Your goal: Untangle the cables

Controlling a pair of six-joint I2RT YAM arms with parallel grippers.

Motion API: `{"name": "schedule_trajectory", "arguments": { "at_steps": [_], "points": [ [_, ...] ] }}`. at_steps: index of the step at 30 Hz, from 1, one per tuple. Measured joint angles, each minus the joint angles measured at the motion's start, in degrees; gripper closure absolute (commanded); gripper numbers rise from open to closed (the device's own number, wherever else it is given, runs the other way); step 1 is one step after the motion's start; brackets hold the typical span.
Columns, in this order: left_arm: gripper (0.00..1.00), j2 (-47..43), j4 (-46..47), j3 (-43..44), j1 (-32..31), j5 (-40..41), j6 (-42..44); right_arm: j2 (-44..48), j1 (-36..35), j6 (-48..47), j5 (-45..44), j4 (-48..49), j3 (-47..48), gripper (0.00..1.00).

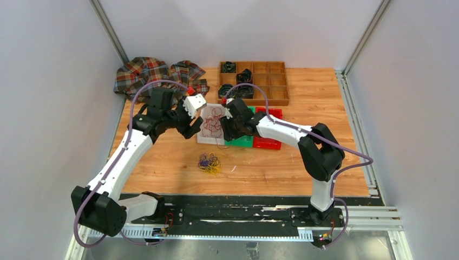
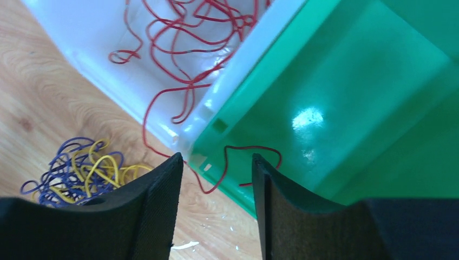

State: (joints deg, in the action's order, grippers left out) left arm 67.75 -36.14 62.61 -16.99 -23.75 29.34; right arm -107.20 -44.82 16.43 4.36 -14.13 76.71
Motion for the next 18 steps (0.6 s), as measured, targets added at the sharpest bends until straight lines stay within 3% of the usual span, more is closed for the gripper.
{"name": "schedule_trajectory", "arguments": {
  "at_steps": [4, 10, 18],
  "points": [
    [0.29, -1.2, 0.0, 0.0, 0.0, -0.1, 0.9, -1.0, 0.6, 0.0, 0.9, -0.2, 0.0, 0.64],
    [0.29, -2.6, 0.0, 0.0, 0.0, 0.0, 1.9, -1.1, 0.7, 0.0, 2.3, 0.5, -0.1, 0.98],
    [0.29, -2.9, -0.2, 0.0, 0.0, 0.0, 2.3, -0.9, 1.4, 0.4, 2.5, 0.8, -0.6, 0.99]
  ]
}}
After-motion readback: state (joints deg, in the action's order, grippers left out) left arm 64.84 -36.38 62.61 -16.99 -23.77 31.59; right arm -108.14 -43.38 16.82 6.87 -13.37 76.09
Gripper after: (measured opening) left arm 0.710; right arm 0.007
